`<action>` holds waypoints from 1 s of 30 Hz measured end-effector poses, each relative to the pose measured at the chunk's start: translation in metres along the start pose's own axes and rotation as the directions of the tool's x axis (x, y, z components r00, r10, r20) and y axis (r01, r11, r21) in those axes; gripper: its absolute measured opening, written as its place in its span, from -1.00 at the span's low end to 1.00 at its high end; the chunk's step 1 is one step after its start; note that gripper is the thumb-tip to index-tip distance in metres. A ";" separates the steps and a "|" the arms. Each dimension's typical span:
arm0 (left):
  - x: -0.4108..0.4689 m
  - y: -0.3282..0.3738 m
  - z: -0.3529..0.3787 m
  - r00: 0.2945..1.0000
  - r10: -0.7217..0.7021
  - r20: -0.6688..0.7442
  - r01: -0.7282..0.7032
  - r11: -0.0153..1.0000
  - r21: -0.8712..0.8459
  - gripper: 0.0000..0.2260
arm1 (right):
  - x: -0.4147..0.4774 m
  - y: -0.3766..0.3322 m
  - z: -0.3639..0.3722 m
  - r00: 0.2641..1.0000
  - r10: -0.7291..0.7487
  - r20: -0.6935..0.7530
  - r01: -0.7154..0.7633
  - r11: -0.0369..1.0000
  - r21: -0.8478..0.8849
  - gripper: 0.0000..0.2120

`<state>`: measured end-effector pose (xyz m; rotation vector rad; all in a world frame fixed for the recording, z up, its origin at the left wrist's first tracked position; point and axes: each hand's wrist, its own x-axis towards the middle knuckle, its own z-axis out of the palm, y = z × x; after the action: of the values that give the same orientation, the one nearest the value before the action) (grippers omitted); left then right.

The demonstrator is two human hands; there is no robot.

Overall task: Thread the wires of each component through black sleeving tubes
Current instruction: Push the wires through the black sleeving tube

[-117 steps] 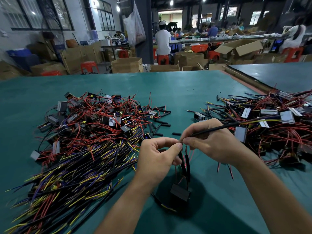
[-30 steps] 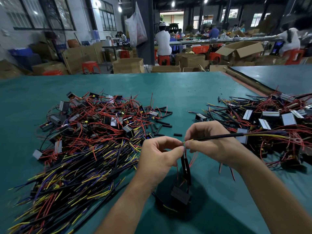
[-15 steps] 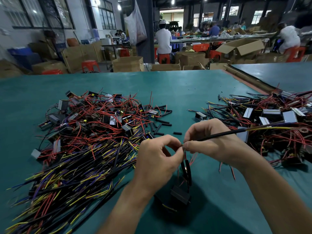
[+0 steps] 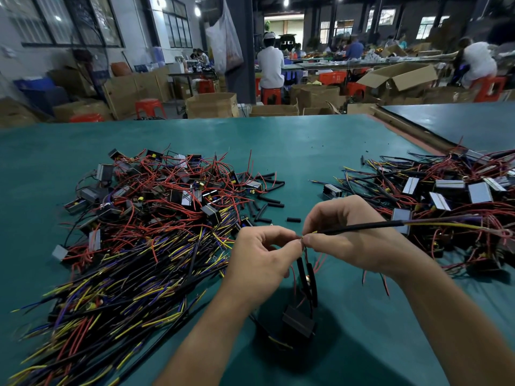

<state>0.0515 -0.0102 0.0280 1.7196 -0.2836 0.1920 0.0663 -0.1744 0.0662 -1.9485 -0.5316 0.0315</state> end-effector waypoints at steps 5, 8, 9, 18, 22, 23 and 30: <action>0.001 -0.001 -0.001 0.999 -0.044 0.020 0.045 0.998 -0.046 -0.94 | 0.001 0.000 0.000 1.000 -0.004 0.003 0.004 1.000 -0.012 -0.83; 0.002 0.000 -0.002 0.994 -0.098 0.051 0.103 0.988 -0.111 -0.96 | 0.001 0.001 -0.001 1.000 0.000 0.003 0.000 1.000 -0.006 -0.83; 0.002 0.000 -0.003 0.991 -0.119 0.065 0.126 0.984 -0.126 -0.93 | 0.001 0.001 -0.001 1.000 0.004 -0.001 -0.004 1.000 -0.002 -0.83; 0.000 0.000 -0.008 0.922 -0.293 0.252 0.333 0.933 -0.134 -0.89 | 0.002 0.005 -0.006 0.998 0.048 -0.039 -0.050 0.997 -0.060 -0.94; -0.002 0.000 -0.007 0.919 -0.274 0.284 0.308 0.948 -0.079 -0.93 | 0.001 0.004 -0.008 0.998 0.051 -0.027 -0.054 0.991 -0.119 -0.88; -0.002 0.000 -0.006 0.922 -0.265 0.281 0.303 0.947 -0.102 -0.93 | 0.000 0.004 -0.008 0.999 0.048 -0.021 -0.050 0.991 -0.126 -0.88; -0.002 0.002 -0.002 0.962 -0.199 0.188 0.236 0.951 -0.200 -0.94 | -0.001 0.001 -0.008 1.000 0.002 0.010 0.000 0.988 -0.153 -0.77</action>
<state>0.0494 -0.0081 0.0295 1.5331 -0.2251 -0.1423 0.0681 -0.1817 0.0686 -2.0990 -0.5536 0.0014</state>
